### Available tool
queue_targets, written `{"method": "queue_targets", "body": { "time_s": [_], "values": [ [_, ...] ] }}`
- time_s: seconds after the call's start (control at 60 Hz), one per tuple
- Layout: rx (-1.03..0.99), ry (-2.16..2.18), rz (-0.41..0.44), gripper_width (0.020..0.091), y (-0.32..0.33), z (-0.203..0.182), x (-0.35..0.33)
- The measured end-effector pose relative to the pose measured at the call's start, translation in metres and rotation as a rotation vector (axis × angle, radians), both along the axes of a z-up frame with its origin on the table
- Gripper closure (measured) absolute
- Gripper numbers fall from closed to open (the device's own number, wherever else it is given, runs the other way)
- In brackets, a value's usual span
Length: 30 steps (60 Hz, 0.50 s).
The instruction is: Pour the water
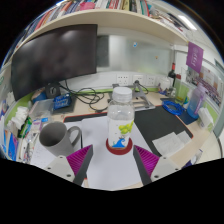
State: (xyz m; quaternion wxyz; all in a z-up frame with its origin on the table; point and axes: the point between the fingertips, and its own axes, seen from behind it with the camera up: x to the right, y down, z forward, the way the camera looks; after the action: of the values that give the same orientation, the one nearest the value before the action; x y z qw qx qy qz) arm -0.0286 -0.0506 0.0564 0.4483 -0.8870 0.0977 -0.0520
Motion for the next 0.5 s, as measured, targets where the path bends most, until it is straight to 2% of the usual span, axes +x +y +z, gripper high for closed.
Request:
{"method": "queue_targets", "body": {
  "time_s": [0.067,0.383,0.5],
  "values": [
    [-0.011,0.025,-0.03,0.0285,-0.017,0.014,-0.008],
    [-0.013,-0.023,-0.033,0.0286,-0.064,0.111,-0.038],
    [0.079,0.007,-0.042,0.029,-0.069,0.152,-0.056]
  ]
}}
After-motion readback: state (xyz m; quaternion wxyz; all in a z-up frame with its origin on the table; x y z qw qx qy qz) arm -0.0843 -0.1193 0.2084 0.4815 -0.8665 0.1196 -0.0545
